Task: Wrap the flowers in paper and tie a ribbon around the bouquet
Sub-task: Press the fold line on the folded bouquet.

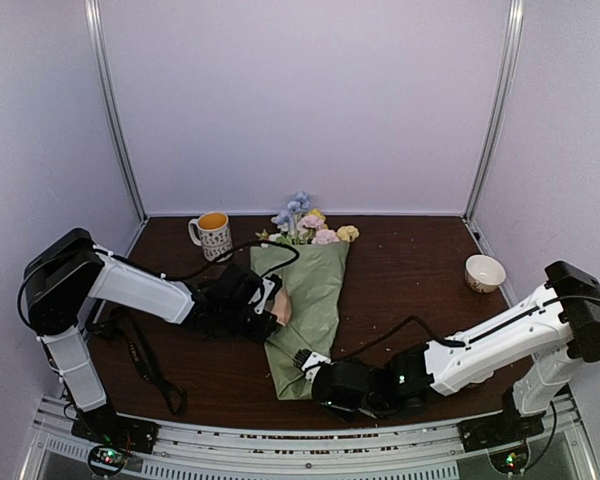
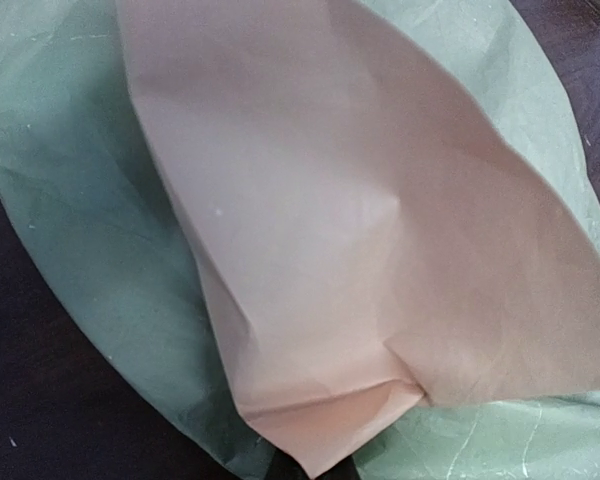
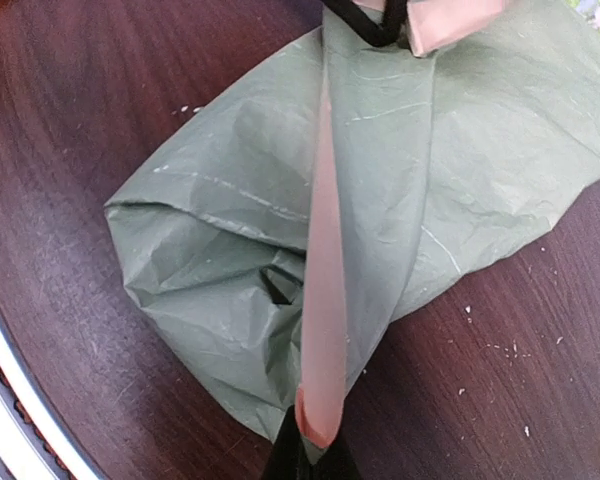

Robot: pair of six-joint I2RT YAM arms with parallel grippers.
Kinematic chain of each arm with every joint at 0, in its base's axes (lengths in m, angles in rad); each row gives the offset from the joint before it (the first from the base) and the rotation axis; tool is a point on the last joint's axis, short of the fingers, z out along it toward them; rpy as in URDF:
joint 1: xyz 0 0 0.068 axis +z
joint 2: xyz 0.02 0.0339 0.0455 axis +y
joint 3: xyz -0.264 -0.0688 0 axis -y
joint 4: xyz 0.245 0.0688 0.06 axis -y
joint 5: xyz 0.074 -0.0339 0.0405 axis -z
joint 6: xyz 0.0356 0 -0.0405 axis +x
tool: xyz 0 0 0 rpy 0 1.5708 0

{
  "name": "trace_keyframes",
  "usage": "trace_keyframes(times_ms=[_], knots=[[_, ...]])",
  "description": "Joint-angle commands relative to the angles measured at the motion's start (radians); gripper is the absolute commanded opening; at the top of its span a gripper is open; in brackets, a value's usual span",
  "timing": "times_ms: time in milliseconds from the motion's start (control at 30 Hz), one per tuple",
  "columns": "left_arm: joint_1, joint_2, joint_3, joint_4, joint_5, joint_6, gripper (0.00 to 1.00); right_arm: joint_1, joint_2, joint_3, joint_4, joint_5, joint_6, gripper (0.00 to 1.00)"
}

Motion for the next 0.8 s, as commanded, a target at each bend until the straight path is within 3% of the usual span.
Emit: trace_keyframes(times_ms=[0, 167, 300, 467, 567, 667, 767], knots=[[0.033, 0.039, 0.017, 0.005, -0.036, 0.007, 0.0, 0.09, 0.077, 0.045, -0.187, 0.091, -0.087, 0.0], [0.034, 0.045, -0.004, 0.034, -0.004, -0.008, 0.0, 0.118, 0.098, 0.058, -0.205, 0.087, -0.132, 0.0], [0.034, 0.046, -0.024, 0.053, 0.002, -0.014, 0.0, 0.116, -0.01, 0.042, -0.159, -0.018, -0.161, 0.25], [0.034, 0.053, -0.032, 0.074, 0.021, -0.019, 0.0, 0.075, -0.206, 0.001, -0.114, -0.177, -0.175, 0.47], [0.033, 0.057, -0.038, 0.086, 0.027, -0.025, 0.0, -0.017, -0.256, -0.019, -0.077, -0.264, -0.151, 0.47], [0.034, 0.057, -0.045, 0.095, 0.029, -0.031, 0.0, -0.13, -0.213, -0.008, -0.05, -0.325, -0.098, 0.38], [0.033, 0.058, -0.046, 0.096, 0.031, -0.033, 0.0, -0.167, -0.105, 0.067, -0.052, -0.342, -0.087, 0.26]])
